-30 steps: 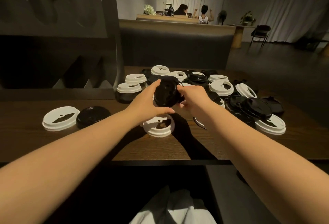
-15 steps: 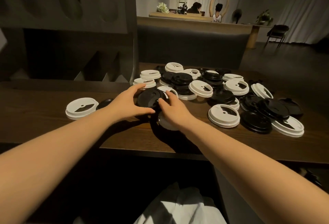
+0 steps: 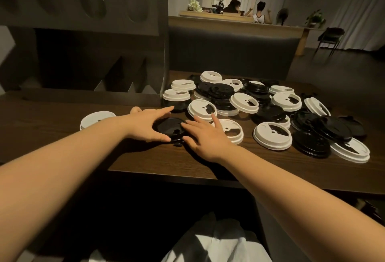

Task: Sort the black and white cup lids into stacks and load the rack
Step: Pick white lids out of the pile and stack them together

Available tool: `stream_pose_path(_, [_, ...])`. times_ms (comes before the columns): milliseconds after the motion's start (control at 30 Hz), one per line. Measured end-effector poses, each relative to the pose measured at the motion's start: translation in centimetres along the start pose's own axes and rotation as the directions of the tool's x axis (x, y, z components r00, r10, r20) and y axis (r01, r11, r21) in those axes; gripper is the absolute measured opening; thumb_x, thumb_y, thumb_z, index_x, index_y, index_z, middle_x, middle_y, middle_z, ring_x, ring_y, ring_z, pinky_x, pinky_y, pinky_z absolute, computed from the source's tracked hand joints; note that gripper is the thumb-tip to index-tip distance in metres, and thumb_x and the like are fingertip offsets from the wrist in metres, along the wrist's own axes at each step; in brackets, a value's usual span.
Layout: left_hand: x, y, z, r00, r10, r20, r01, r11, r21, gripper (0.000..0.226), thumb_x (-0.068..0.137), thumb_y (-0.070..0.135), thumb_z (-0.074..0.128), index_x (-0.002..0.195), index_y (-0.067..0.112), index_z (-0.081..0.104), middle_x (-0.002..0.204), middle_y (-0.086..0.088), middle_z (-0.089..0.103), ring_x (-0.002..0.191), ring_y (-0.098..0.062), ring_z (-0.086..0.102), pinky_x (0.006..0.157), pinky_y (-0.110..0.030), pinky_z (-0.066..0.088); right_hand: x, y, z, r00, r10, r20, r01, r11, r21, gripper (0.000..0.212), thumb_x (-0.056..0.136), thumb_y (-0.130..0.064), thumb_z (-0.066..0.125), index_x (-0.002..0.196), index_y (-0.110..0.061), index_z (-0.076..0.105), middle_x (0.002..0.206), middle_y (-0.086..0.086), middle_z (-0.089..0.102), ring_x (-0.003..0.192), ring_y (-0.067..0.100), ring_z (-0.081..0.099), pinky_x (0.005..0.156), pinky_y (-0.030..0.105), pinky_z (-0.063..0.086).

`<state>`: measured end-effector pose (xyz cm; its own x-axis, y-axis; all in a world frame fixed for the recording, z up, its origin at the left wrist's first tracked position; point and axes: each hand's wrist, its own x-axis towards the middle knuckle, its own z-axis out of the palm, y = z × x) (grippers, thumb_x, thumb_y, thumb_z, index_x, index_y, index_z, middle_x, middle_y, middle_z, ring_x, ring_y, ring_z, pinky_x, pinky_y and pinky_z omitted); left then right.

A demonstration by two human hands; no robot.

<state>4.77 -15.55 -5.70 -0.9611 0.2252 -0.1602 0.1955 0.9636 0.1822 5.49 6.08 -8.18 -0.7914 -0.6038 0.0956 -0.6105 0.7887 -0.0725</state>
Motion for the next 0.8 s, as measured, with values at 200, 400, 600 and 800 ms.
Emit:
stream_pose_path(200, [-0.2, 0.6, 0.9, 0.994, -0.018, -0.106, 0.011, 0.998, -0.065, 0.084, 0.083, 0.059, 0.060, 0.151, 0.035, 0.016, 0.153, 0.009, 0.035, 0.141, -0.020, 0.031, 0.111, -0.041, 0.016, 0.5, 0.0, -0.1, 0.999, 0.051, -0.017, -0.050, 0.998, 0.040, 0.047, 0.102, -0.040, 0.030, 0.147, -0.026, 0.034, 0.152, -0.006, 0.036, 0.146, 0.014, 0.013, 0.114, 0.048, -0.012])
stream_pose_path(400, [-0.2, 1.1, 0.3, 0.997, -0.010, -0.083, -0.005, 0.985, -0.174, 0.075, 0.088, 0.016, 0.054, 0.150, 0.036, 0.017, 0.147, -0.003, 0.043, 0.139, -0.024, 0.032, 0.116, -0.039, 0.008, -1.3, 3.2, -2.3, 0.971, 0.055, -0.233, -0.041, 0.997, 0.064, 0.051, 0.100, -0.040, 0.038, 0.146, -0.019, 0.035, 0.152, 0.001, 0.037, 0.144, 0.016, 0.022, 0.116, 0.033, 0.007])
stream_pose_path(600, [1.9, 7.0, 1.1, 0.947, 0.167, -0.274, -0.212, 0.966, -0.147, 0.075, 0.089, 0.048, 0.056, 0.151, 0.030, 0.019, 0.158, 0.000, 0.025, 0.146, -0.028, 0.017, 0.120, -0.047, 0.007, -3.5, 7.1, -1.8, 0.940, 0.331, -0.085, -0.329, 0.944, 0.033, 0.078, 0.089, -0.063, 0.042, 0.149, -0.015, 0.027, 0.155, 0.006, 0.028, 0.147, 0.027, 0.004, 0.117, 0.045, -0.003])
stream_pose_path(800, [3.9, 11.6, 1.3, 0.982, 0.177, -0.062, -0.176, 0.984, 0.023, 0.088, 0.082, 0.069, 0.049, 0.152, 0.023, 0.022, 0.153, 0.000, 0.037, 0.144, -0.022, 0.024, 0.119, -0.047, 0.000, -3.8, 7.8, -2.9, 0.932, 0.329, 0.153, -0.338, 0.940, 0.038, 0.074, 0.088, -0.066, 0.040, 0.146, -0.019, 0.032, 0.153, 0.001, 0.034, 0.148, 0.023, 0.007, 0.112, 0.057, -0.015])
